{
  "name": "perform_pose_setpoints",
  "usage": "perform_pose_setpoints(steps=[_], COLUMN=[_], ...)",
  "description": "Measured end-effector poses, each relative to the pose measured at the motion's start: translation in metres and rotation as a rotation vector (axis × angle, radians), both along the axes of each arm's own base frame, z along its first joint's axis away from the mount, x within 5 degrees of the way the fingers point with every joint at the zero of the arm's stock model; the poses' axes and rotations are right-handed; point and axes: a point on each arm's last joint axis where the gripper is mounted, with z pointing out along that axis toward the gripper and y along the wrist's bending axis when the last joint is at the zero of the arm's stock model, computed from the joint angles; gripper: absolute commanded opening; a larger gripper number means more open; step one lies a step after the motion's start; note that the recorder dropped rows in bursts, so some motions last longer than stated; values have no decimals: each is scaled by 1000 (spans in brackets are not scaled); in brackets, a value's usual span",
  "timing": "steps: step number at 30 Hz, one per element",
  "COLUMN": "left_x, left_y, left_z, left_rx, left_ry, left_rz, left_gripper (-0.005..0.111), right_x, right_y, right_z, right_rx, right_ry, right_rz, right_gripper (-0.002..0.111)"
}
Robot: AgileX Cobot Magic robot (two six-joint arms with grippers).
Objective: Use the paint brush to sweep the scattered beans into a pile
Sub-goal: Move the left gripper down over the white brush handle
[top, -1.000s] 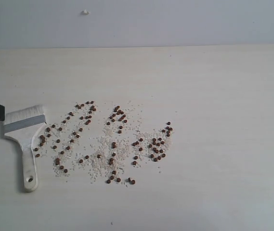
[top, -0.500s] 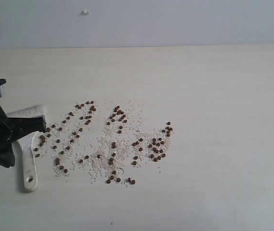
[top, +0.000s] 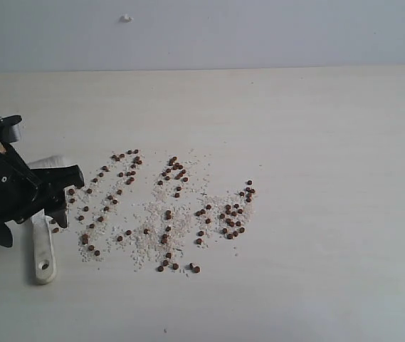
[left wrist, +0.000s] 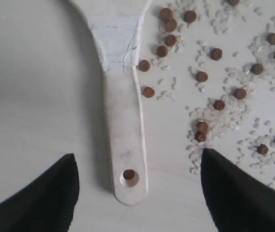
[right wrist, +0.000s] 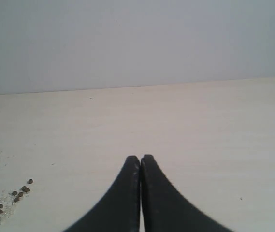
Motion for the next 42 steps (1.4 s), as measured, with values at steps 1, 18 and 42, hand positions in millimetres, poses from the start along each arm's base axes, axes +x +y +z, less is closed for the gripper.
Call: perform_pose_setpoints(steps=[1, 18, 42], left_x=[0, 1, 7], left_y=[0, 1, 0], left_z=[0, 0, -35], left_rx=[0, 11, 45], left_ry=[0, -8, 26], left_rz=[0, -12, -37], left_gripper=[69, 69, 69], right_x=[0, 0, 0], right_y=[0, 0, 0], right_z=[0, 0, 0], right_rx=[0, 0, 3], right_ry=[0, 0, 0], right_rz=[0, 0, 0], right_gripper=[0, 0, 0])
